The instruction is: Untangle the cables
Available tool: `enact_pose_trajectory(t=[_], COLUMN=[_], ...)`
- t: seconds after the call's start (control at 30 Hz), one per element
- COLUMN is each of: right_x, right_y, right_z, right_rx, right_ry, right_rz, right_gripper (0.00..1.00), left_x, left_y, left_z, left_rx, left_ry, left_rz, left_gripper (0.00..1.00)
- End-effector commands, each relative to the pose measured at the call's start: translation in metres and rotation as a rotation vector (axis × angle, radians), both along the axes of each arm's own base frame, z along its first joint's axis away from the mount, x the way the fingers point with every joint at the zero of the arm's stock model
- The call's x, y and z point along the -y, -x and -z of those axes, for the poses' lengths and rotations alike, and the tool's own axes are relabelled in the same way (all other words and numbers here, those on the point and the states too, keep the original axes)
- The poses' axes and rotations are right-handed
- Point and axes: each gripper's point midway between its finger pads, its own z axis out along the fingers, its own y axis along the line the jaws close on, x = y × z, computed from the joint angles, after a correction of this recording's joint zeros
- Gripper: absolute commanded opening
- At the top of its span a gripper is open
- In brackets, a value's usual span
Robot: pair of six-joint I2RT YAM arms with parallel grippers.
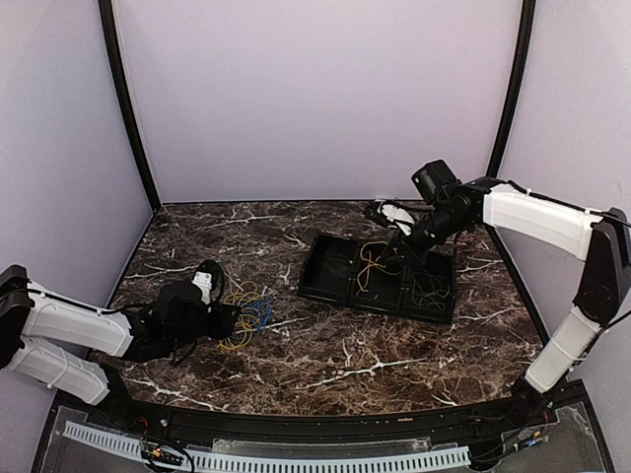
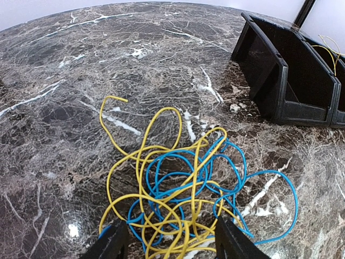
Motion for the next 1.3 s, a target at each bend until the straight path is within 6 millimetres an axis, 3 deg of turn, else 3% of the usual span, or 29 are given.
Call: enact_pose_trajectory(t=[0.0,0.3,0.37,0.6,0.73,0.8,0.93,1.03,1.13,1.27], right_x=[0.01,0.033,0.031,0.018,0.018,0.02,0.019,0.018,0.015,0.01], right_y=[-0.011,-0.003,-0.01,-0.063,-0.092,-0.099,-0.093,-0.087,-0.082,-0.071], right_z=[0.01,0.026,0.03,0.042,0.061,0.076,0.093,0.081,0.052,0.016], right_rx=[-0.031,-0.06,-0.061,-0.03,0.02,0.026,0.033,0.072,0.115,0.17], right_ry=[0.037,0.116,0.122,0.168,0.228,0.269,0.313,0.31,0.28,0.264], right_rz=[0.046,0.081,0.093,0.184,0.224,0.228,0.202,0.194,0.186,0.156], right_gripper=[0.0,0.0,0.0,0.0,0.0,0.0,0.01,0.06,0.12,0.3], left_x=[-0.004,-0.01,-0.01,-0.01,-0.012,-0.013,-0.014,-0.016,-0.014,-0.007], left_y=[0.0,0.003,0.003,0.005,0.007,0.007,0.007,0.006,0.005,0.003], left_z=[-0.008,-0.008,-0.009,-0.01,-0.01,-0.012,-0.015,-0.015,-0.014,-0.013], left_rx=[0.017,0.021,0.02,0.013,0.013,0.013,0.019,0.014,-0.001,-0.044], left_ry=[-0.01,-0.006,-0.005,0.003,0.021,0.024,0.022,0.007,-0.001,0.012], left_rz=[-0.009,-0.024,-0.02,-0.02,-0.028,-0.03,-0.034,-0.044,-0.047,-0.045], left_gripper=[0.57,0.57,0.57,0.57,0.57,0.57,0.57,0.58,0.59,0.59])
